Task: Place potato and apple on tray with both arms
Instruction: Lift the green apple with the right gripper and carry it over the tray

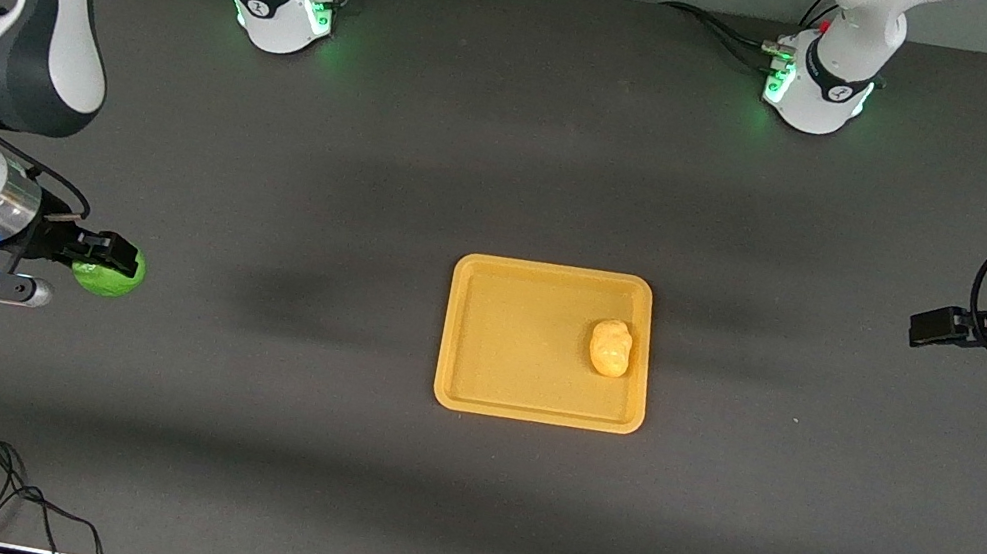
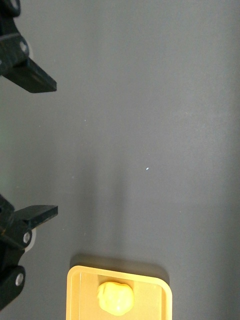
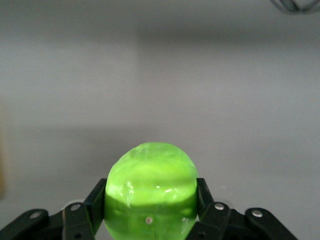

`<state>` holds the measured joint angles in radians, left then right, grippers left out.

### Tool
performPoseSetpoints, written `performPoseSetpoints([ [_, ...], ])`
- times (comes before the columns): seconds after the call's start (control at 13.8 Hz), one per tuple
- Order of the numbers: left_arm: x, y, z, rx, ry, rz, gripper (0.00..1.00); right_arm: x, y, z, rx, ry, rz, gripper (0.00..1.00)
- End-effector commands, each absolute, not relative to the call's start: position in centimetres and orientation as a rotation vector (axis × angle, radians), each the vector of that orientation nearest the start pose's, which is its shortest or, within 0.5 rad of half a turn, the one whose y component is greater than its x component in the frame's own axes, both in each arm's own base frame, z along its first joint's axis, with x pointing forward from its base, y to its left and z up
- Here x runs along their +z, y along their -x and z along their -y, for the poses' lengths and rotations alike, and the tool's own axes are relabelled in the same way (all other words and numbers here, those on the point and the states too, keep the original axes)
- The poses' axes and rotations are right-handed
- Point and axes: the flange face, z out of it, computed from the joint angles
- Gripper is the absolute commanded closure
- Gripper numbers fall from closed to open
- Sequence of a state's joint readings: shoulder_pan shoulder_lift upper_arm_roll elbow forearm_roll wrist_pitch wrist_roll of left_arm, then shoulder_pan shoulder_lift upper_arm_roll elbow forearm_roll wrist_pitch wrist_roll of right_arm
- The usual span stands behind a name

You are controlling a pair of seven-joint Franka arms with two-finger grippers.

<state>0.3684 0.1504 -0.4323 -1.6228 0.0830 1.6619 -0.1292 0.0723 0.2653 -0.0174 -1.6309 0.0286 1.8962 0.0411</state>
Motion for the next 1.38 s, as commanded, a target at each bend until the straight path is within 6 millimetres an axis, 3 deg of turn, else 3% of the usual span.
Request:
performPoseSetpoints([
  [0.0, 53.5, -59.0, 2.9, 0.137, 3.104, 0.059, 0.00, 47.3, -66.3, -13.1, 0.010, 3.116, -0.028, 0.52],
  [0.14, 53.6, -59.0, 3.5, 0.132, 3.094, 0.048, 0.00, 47.3, -66.6, -20.9, -0.010, 3.116, -0.079, 0.52],
  [0.36, 53.1, -59.2, 2.8, 0.139, 3.074, 0.079, 0.00, 45.2, -66.0, -31.9, -0.041, 3.133, -0.174, 0.56],
  [0.51, 53.2, -59.2, 3.1, 0.136, 3.073, 0.074, 0.00, 43.3, -63.7, -40.6, -0.077, 3.135, -0.213, 0.58],
  [0.72, 53.3, -59.2, 2.9, 0.134, 3.073, 0.079, 0.00, 38.5, -60.6, -49.1, -0.097, 3.110, -0.255, 0.60],
  [1.01, 52.9, -59.4, 2.2, 0.128, 3.079, 0.084, 0.00, 31.3, -57.3, -55.8, -0.160, 3.057, -0.228, 0.62],
  [1.3, 53.8, -58.9, 2.0, 0.118, 3.101, 0.102, 0.00, 24.9, -56.9, -57.2, -0.191, 3.036, -0.211, 0.62],
])
